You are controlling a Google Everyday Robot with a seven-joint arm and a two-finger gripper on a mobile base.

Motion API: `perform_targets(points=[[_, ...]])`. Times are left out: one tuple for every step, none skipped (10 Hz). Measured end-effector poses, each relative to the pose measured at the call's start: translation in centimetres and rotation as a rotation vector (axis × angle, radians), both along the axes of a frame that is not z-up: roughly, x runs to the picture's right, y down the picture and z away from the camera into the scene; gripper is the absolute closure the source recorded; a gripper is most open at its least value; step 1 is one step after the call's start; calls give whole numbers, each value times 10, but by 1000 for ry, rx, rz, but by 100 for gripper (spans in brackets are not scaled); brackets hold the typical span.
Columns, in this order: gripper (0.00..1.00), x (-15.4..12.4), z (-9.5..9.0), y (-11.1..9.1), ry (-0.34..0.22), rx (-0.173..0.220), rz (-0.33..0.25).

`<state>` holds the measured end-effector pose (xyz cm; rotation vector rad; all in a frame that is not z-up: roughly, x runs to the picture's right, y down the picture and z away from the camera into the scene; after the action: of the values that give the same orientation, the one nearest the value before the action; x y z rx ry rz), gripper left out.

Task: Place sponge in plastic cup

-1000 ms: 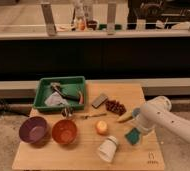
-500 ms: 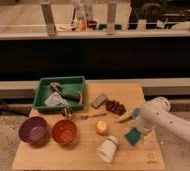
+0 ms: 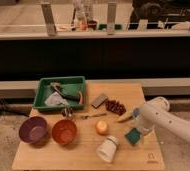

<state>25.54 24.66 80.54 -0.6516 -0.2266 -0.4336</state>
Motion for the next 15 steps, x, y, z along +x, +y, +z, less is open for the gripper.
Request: perform_targets(points=[[20,0,1,0,-1,1,1],[20,1,1,0,-2,4,5],[20,2,2,0,-2,6,8],[20,2,2,1,-3,6,9],[20,2,3,1,-3,6,8],[20,2,4,2,-3,6,7],[20,2,4,2,-3,6,8],[24,1,5,2,-4,6,9],[29,2,5,1,-3,7,9],[30,2,6,2,-3,6,12],[30,2,6,2,-3,6,15],[30,2,6,2,-4,4,18],[30,3,7,2,-5,0,19],[32,3,7,2,-8,-3,22],[37,3,8,2,-16,-10,26]])
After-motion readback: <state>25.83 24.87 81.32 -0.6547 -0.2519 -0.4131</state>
